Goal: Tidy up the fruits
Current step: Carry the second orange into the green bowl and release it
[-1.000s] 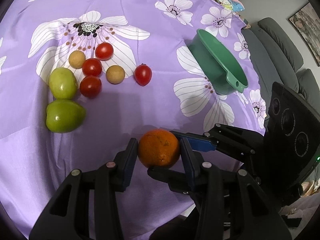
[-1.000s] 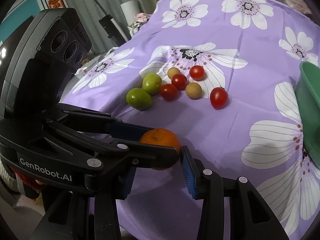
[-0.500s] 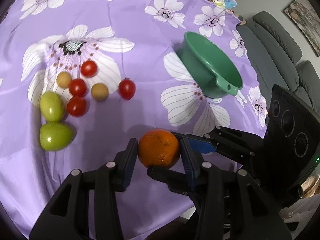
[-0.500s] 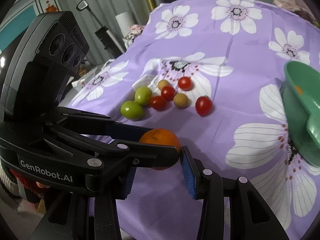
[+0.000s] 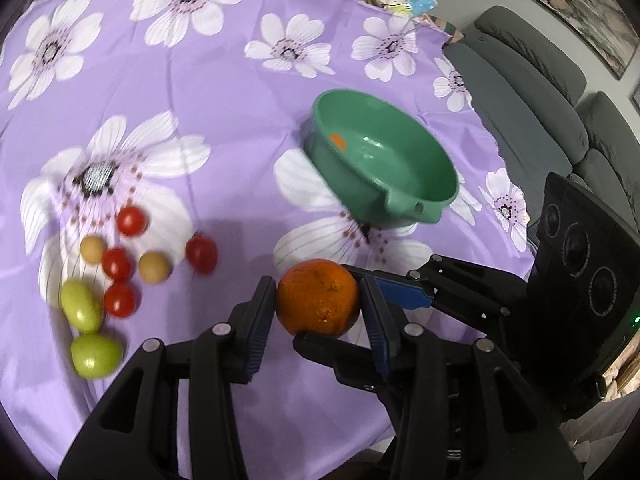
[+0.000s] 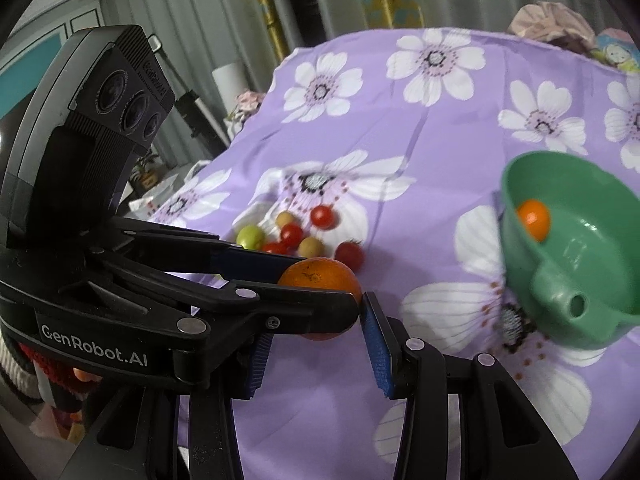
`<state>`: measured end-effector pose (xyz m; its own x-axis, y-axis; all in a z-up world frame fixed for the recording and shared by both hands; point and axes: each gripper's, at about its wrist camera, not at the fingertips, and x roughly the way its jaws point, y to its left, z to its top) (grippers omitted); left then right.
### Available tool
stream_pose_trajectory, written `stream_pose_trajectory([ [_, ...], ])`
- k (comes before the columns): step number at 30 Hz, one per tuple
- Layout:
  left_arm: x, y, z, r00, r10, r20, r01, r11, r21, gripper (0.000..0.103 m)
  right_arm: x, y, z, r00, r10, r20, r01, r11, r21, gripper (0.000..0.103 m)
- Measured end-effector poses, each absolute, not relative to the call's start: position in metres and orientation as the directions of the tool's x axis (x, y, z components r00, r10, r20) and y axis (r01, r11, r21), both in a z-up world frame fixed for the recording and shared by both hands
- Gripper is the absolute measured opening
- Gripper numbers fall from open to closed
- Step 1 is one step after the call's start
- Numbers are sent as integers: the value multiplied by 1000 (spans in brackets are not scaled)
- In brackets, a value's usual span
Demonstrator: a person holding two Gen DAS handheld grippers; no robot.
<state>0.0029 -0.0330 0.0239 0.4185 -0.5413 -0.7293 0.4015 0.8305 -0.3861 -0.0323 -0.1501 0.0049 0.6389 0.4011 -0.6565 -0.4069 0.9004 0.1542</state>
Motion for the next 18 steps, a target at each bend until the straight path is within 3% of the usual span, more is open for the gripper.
stream_pose_trajectory([
  [18,52,-98,56,409,-591,-695,540,771,-338,43,-17,-213,34,772,303,-559,-271,952,141,45],
])
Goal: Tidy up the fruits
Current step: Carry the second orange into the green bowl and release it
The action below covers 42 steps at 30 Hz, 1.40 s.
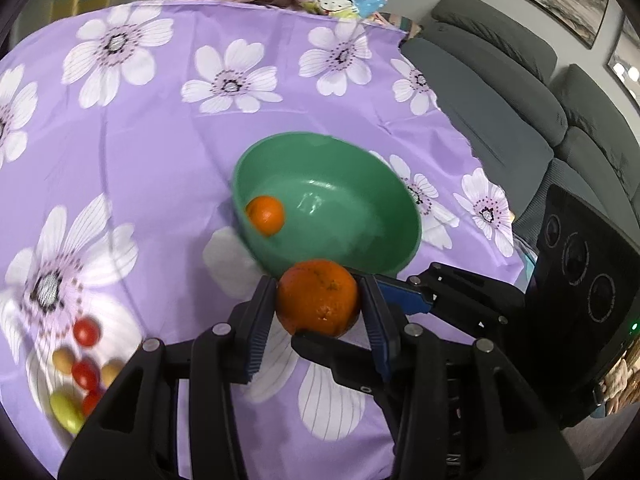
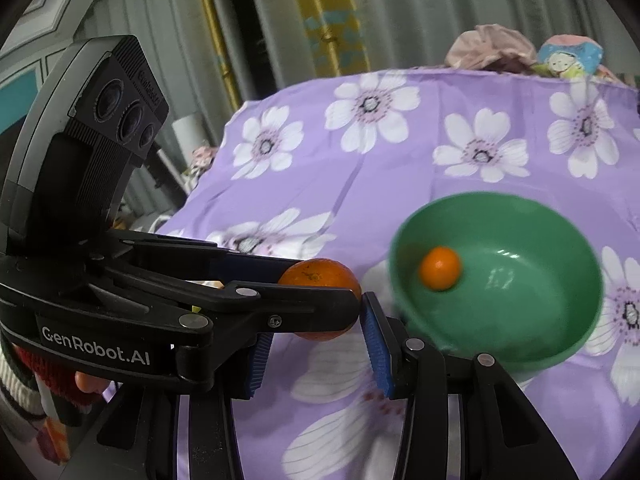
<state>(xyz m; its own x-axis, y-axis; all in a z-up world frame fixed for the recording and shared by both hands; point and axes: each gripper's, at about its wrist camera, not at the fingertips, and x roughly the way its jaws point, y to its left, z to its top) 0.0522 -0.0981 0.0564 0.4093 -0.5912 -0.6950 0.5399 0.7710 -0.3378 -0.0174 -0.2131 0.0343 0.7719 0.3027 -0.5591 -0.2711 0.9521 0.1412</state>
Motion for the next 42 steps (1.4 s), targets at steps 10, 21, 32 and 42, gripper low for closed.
stream_pose_trajectory([
  [10,82,-135,53,369,-610,-701,588,737,-332,43,-2,-254,35,800,242,-550,-191,970,149,45],
  [21,103,-158,33,305,-616,-726,586,722,-367,43,10,-279,23,784,211,-584,-123,974,188,45],
  [32,105,-159,22,290,-612,-735,553,734,-394,44,10,-278,19,757,179,-629,-97,982,163,45],
  [42,106,-149,25,320,-602,-732,516,758,-399,46,5,-284,19,744,167,-647,-71,983,172,45],
])
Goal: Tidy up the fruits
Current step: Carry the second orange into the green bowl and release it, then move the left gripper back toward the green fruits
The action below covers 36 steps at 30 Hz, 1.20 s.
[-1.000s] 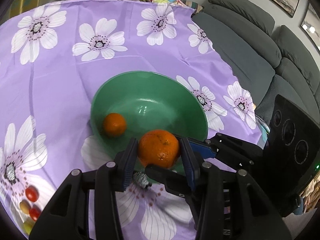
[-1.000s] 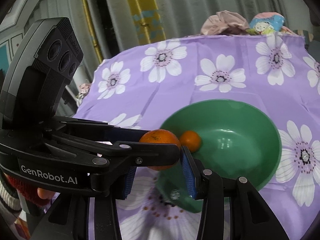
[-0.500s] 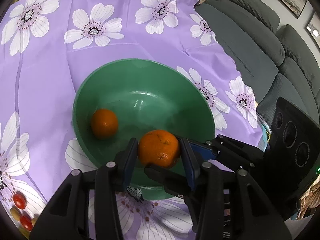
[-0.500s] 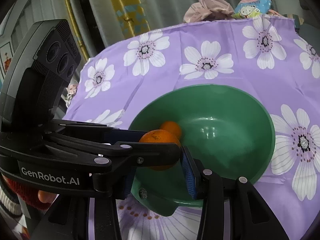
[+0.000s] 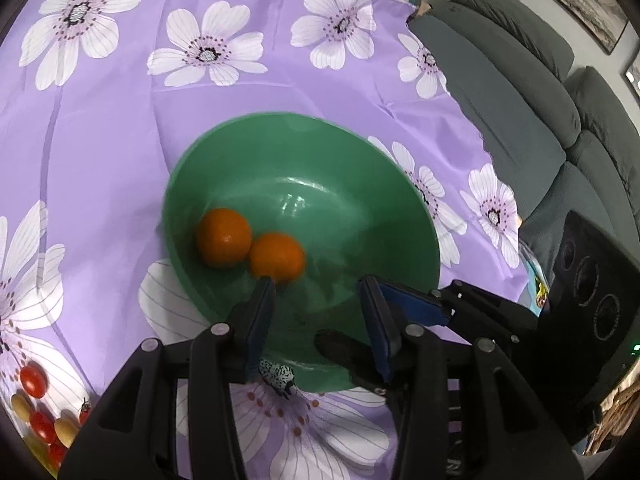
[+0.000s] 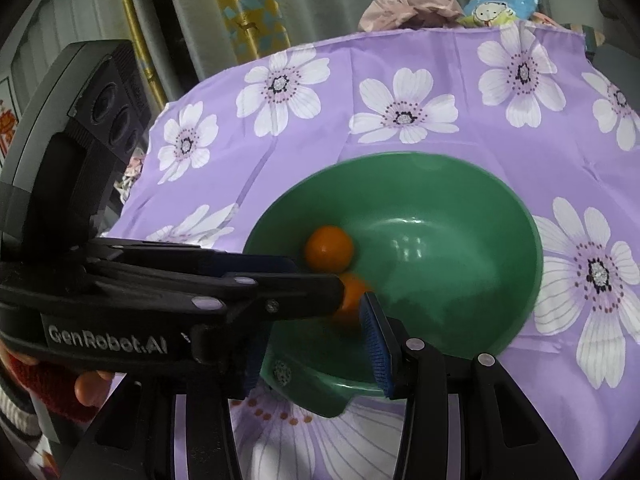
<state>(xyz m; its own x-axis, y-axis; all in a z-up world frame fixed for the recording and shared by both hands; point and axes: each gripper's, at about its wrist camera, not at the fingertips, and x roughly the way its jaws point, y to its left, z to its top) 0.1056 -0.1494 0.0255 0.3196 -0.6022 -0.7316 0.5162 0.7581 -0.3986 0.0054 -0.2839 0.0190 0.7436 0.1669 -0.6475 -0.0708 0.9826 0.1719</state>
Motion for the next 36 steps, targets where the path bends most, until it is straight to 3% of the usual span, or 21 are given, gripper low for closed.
stream_pose_trajectory([
  [9,90,-103,49,448,-561,-696,443,816,-373,60,-17,-300,33,783,188,-593,-64,973,224,45],
  [19,66,-22,48,541,-467,-699,287,884,-368,62,-31,-293,43,791,222,-570,-97,965,242,46],
  [36,14,82,26,589,-353,-727,69,918,-390,71,-33,-236,41,724,309,-617,-233,951,204,57],
])
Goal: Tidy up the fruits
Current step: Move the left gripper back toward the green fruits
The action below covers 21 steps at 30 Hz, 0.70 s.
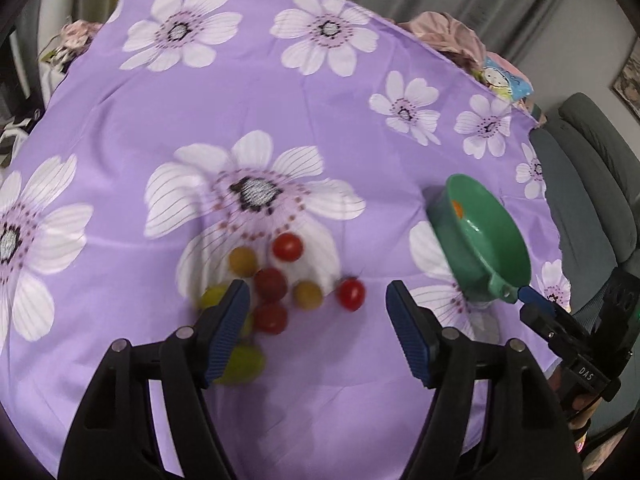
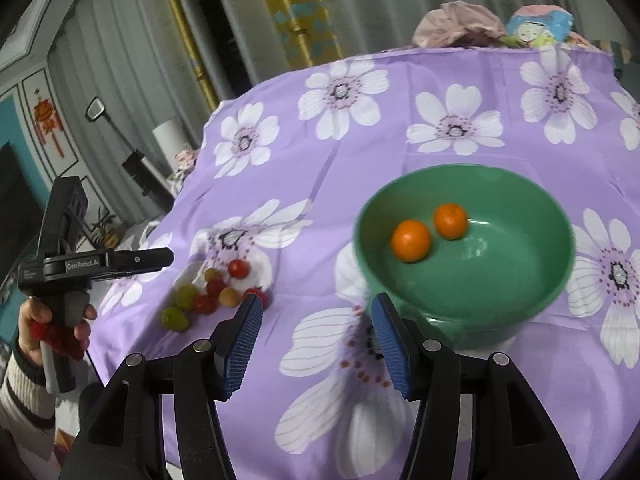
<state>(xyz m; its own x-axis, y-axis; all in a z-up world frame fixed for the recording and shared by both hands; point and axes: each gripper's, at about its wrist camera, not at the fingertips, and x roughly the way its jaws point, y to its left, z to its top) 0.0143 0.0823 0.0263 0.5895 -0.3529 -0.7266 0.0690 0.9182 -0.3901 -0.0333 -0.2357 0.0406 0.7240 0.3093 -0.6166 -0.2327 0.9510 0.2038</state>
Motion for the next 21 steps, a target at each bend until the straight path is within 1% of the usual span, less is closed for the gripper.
stream_pose_trajectory([
  [3,6,90,20,582,-342,-738,59,923,-381,71,-34,-226,38,708,325,-627,-259,945,198,57],
  [9,-12,100,9,574,-315,-756,89,941,-325,69,-34,-204,30,665,357,-656,-316,931,185,57],
  [12,-18,100,5,567,-320,-759,121,944,-308,65,-32,-187,22,630,382,-677,-358,916,183,57],
  [15,-20,100,-1,550,-347,-760,144,936,-322,62,-30,-166,12,583,402,-706,-409,896,173,57],
  [18,-20,97,-5,540,-358,-762,141,931,-337,62,-24,-143,0,531,413,-740,-455,875,162,57],
  [21,-18,98,-10,524,-357,-773,127,930,-344,62,-22,-129,-5,501,434,-748,-485,857,172,57],
])
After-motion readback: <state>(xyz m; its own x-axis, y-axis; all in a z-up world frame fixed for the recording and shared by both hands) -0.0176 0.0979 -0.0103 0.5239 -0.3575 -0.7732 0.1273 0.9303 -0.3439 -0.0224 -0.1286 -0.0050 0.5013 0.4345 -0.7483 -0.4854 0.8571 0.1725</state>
